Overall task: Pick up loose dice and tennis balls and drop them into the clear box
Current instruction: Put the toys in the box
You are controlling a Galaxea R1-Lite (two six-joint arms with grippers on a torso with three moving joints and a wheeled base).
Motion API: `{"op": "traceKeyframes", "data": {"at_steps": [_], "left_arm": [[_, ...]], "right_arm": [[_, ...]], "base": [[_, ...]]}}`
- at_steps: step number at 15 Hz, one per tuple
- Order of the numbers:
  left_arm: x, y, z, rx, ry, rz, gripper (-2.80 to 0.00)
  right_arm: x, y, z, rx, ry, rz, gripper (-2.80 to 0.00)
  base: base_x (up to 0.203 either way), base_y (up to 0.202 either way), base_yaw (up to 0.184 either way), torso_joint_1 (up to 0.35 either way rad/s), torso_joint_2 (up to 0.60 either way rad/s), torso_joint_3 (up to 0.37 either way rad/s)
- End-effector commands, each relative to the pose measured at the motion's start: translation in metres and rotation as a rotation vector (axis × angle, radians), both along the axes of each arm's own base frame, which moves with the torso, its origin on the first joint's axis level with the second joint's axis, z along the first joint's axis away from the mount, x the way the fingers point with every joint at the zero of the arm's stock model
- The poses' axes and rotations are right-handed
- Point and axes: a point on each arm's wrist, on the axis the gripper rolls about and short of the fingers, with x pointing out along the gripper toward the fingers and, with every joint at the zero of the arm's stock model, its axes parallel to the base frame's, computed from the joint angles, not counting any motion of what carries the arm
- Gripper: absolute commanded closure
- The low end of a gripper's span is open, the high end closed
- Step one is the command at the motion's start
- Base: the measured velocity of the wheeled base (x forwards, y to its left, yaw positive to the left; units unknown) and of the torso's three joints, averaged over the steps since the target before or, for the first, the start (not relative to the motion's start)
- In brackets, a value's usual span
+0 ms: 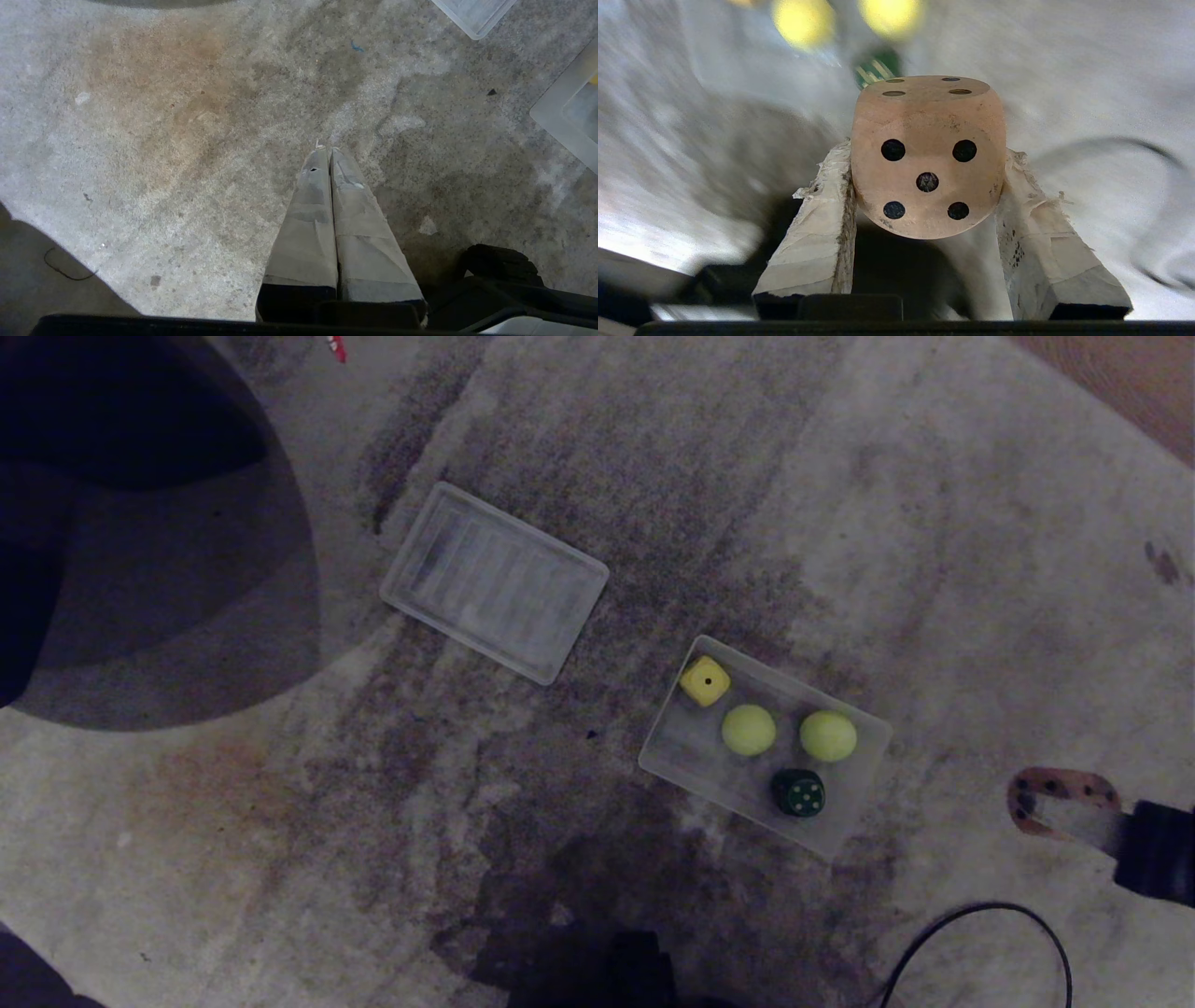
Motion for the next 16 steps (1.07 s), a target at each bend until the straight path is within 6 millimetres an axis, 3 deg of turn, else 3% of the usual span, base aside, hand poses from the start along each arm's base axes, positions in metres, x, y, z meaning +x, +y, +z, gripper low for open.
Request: {"op": "traceKeyframes", "data": {"at_steps": [1, 3, 6, 8, 12, 13, 16], "left_arm": [[0.000, 0.000, 0.000, -0.001, 0.001, 0.001, 0.00], [0.000, 0.000, 0.000, -0.001, 0.001, 0.001, 0.00], [0.000, 0.000, 0.000, -0.001, -0.001, 0.002, 0.00], [0.000, 0.000, 0.000, -0.001, -0.001, 0.000, 0.00], [0.000, 0.000, 0.000, -0.001, 0.000, 0.000, 0.00], [0.000, 0.000, 0.000, -0.001, 0.001, 0.000, 0.00], [0.000, 0.000, 0.000, -0.001, 0.001, 0.000, 0.00]], "right_arm": [[0.078, 0.021, -0.028, 0.049, 0.106, 0.056, 0.00], [0.113, 0.041, -0.035, 0.104, 0.103, 0.102, 0.00], [0.147, 0.064, -0.058, 0.137, 0.103, 0.148, 0.00], [0.165, 0.073, -0.074, 0.142, 0.093, 0.161, 0.00], [0.180, 0.078, -0.076, 0.143, 0.015, 0.167, 0.00], [0.180, 0.077, -0.075, 0.142, 0.012, 0.165, -2.80], [0.176, 0.076, -0.069, 0.132, -0.005, 0.161, -2.80]], "base": [[0.000, 0.000, 0.000, 0.000, 0.00, 0.000], [0.000, 0.000, 0.000, 0.000, 0.00, 0.000], [0.000, 0.000, 0.000, 0.000, 0.00, 0.000], [0.000, 0.000, 0.000, 0.000, 0.00, 0.000], [0.000, 0.000, 0.000, 0.000, 0.00, 0.000], [0.000, 0.000, 0.000, 0.000, 0.00, 0.000], [0.000, 0.000, 0.000, 0.000, 0.00, 0.000]]}}
